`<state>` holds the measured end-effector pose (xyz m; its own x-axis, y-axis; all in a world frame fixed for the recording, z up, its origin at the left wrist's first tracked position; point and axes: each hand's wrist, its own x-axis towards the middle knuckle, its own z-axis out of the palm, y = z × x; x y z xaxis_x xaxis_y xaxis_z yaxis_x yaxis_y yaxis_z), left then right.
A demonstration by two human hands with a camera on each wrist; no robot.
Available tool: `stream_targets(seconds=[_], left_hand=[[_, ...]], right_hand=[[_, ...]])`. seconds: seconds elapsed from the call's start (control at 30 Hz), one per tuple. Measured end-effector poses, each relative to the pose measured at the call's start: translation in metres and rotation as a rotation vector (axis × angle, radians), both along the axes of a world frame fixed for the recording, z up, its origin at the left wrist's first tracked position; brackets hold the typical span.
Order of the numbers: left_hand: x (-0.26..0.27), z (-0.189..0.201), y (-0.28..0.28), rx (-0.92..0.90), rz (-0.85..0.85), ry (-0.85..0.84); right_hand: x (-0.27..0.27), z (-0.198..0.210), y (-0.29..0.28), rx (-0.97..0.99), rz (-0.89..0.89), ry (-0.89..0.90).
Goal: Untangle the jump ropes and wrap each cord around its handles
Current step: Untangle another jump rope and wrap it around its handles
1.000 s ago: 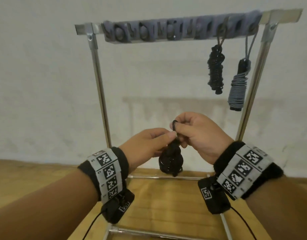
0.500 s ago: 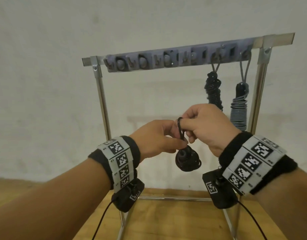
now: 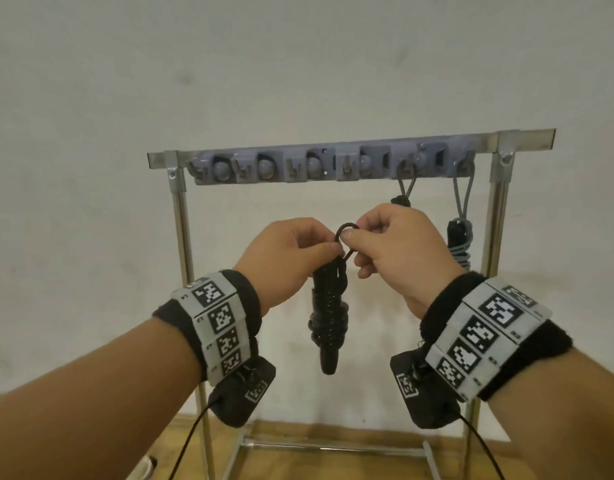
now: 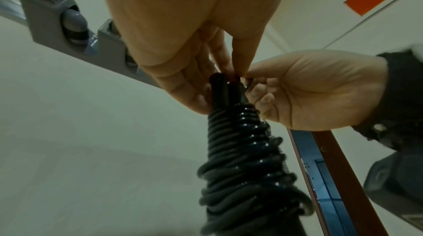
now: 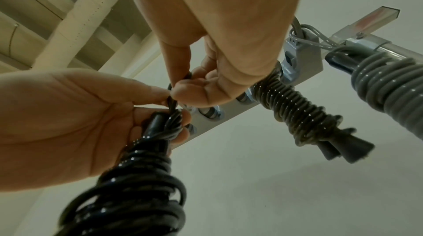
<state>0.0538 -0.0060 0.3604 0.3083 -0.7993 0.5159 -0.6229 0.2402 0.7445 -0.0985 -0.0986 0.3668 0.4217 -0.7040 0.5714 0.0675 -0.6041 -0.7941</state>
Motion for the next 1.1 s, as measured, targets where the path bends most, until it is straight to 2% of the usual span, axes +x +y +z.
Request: stream_targets(seconds=[0.1, 0.23, 0.37, 0.6, 0.67, 0.83, 1.0, 1.1], left_hand=[[0.002, 0.016, -0.009, -0.047, 0.031, -0.027], [0.005, 0.033, -0.021, -0.107, 0.042, -0.009], [0.004, 0.047, -0.029, -0.099, 0.013, -0.055], [0.009, 0.056, -0.038, -0.082, -0.073, -0.036], [0.011, 0.059, -0.039, -0.104, -0.09, 0.015], [0.008, 0.067, -0.049, -0.2, -0.098, 0.278], [-0.001, 0.068, -0.065, -0.257, 0.062, 0.354], [-0.002, 0.066, -0.073, -0.227, 0.129, 0.346]], right_hand=[[0.002, 0.009, -0.008, -0.005, 0.02, -0.004], [0.006, 0.009, -0.017, -0.038, 0.035, 0.087], [0.007, 0.015, -0.027, -0.069, -0.017, -0.01], [0.012, 0.028, -0.037, -0.221, -0.091, 0.051], [0.013, 0.033, -0.037, -0.25, -0.105, 0.029], [0.021, 0.053, -0.038, -0.243, -0.172, -0.073], [0.032, 0.068, -0.047, -0.294, -0.366, 0.047], [0.037, 0.073, -0.052, -0.244, -0.365, 0.135]])
